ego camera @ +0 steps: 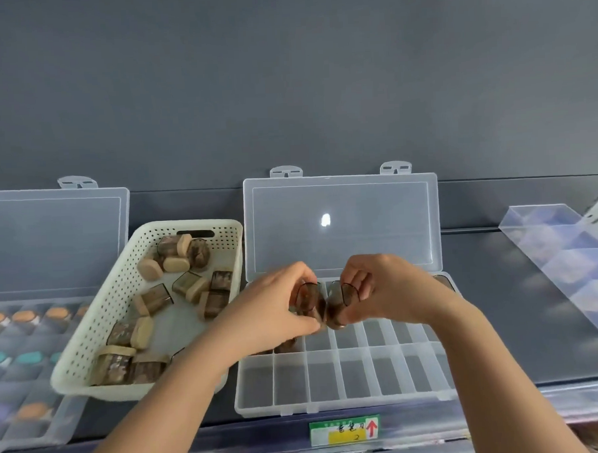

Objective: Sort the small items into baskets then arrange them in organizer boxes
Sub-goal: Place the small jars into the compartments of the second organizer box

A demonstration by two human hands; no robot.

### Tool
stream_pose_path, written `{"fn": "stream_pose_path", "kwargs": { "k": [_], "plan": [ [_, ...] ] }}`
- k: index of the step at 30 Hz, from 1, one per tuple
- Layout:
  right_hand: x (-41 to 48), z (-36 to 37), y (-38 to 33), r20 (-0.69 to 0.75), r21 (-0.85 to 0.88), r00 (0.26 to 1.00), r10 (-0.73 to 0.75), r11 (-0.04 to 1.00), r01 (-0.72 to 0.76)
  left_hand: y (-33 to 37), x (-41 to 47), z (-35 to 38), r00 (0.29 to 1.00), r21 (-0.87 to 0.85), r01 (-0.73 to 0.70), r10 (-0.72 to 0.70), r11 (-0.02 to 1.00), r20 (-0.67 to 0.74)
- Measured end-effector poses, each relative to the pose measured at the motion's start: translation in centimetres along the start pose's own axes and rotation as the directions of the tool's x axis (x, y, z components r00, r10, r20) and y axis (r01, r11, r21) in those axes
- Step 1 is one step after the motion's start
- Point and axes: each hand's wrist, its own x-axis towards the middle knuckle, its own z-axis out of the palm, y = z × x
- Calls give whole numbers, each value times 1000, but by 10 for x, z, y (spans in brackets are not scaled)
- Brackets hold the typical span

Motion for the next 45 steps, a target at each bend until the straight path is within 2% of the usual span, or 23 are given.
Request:
{"fn": "stream_pose_path", "kwargs": {
  "k": [5,15,35,41,45],
  "plan": [
    [-10,4,9,-9,-90,1000,-3,996,2,4,0,23,994,182,-68,82,981,-69],
    [-10,28,14,-12,-280,999,-51,959,45,5,3,35,989,246,-73,102,967,-108],
    [-5,36,23,25,-286,999,-27,958,33,-2,9,40,997,540,-79,67,838,42],
    [-6,35,20,28,-291,1000,-7,957,15,-3,9,45,994,552,-105,93,827,50],
    [-1,31,12,4,-302,999,-37,953,37,-3,7,38,993,484,-96,116,870,-12]
  ]
}}
